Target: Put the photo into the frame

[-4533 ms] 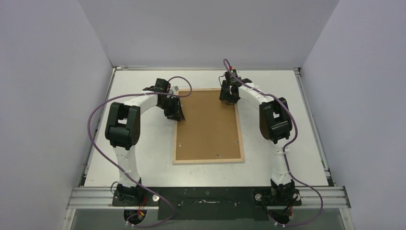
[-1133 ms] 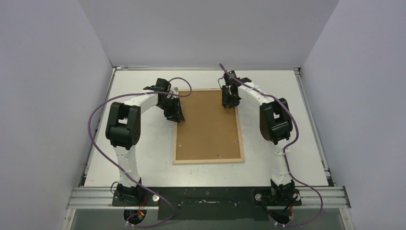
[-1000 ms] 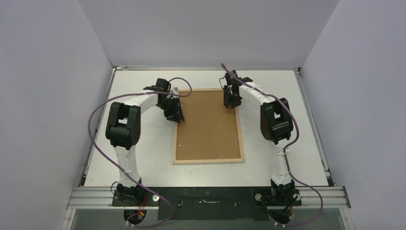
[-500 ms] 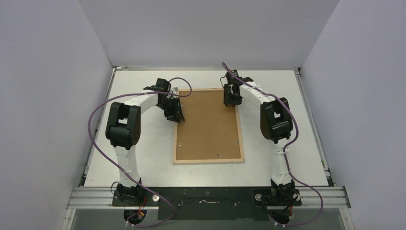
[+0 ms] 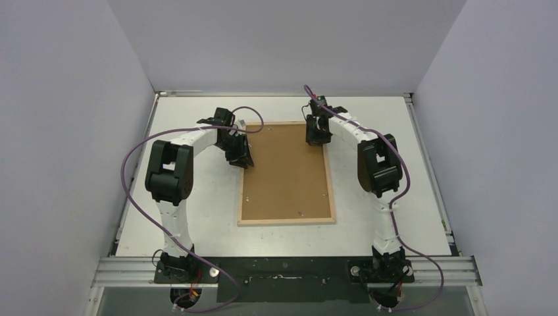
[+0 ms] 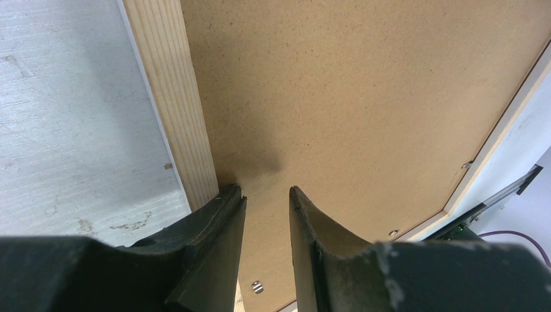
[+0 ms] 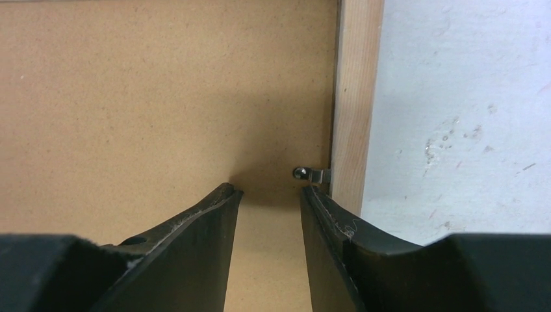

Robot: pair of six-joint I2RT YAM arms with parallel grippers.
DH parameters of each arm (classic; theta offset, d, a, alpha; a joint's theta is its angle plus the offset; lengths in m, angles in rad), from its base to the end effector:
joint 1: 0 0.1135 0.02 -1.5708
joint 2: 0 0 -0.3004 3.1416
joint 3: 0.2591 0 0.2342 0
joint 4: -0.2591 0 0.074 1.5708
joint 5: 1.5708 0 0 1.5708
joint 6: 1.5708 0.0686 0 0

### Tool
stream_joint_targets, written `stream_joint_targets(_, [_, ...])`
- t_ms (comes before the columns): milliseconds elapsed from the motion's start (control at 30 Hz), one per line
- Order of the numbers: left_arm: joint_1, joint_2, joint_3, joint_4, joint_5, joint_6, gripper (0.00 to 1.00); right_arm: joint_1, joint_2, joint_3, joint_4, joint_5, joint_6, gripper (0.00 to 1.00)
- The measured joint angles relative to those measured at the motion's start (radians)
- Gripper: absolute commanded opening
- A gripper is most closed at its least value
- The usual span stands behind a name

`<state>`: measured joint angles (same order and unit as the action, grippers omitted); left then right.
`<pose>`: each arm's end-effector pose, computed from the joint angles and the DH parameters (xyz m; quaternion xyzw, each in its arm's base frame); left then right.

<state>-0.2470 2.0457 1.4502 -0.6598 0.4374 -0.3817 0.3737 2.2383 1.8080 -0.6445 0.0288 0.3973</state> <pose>0.4008 -0.1310 0.1739 -0.0309 0.9642 -0.2512 0.0796 0.4705 0.1824 0.1841 0.0150 0.9692 0.0794 0.2327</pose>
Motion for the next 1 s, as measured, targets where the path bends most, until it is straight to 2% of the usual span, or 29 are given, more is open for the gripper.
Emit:
stream_joint_targets(167, [0.000,0.000,0.008,-0.007,0.005,0.000,0.32,-0.001,-0.055,-0.038,-0.006,-0.066,0.019,0.44])
stream_joint_targets(300, [0.003,-0.010,0.044,-0.016,0.016,-0.009,0.40,-0.001,-0.107,-0.014,0.003,-0.106,0.039,0.44])
stream_joint_targets(567, [0.055,-0.117,0.080,0.015,-0.002,-0.051,0.56,0.020,-0.090,0.089,0.054,-0.142,0.087,0.44])
stream_joint_targets(1000, [0.067,-0.055,0.058,0.021,-0.046,-0.050,0.56,0.179,0.131,0.238,0.209,-0.174,0.143,0.44])
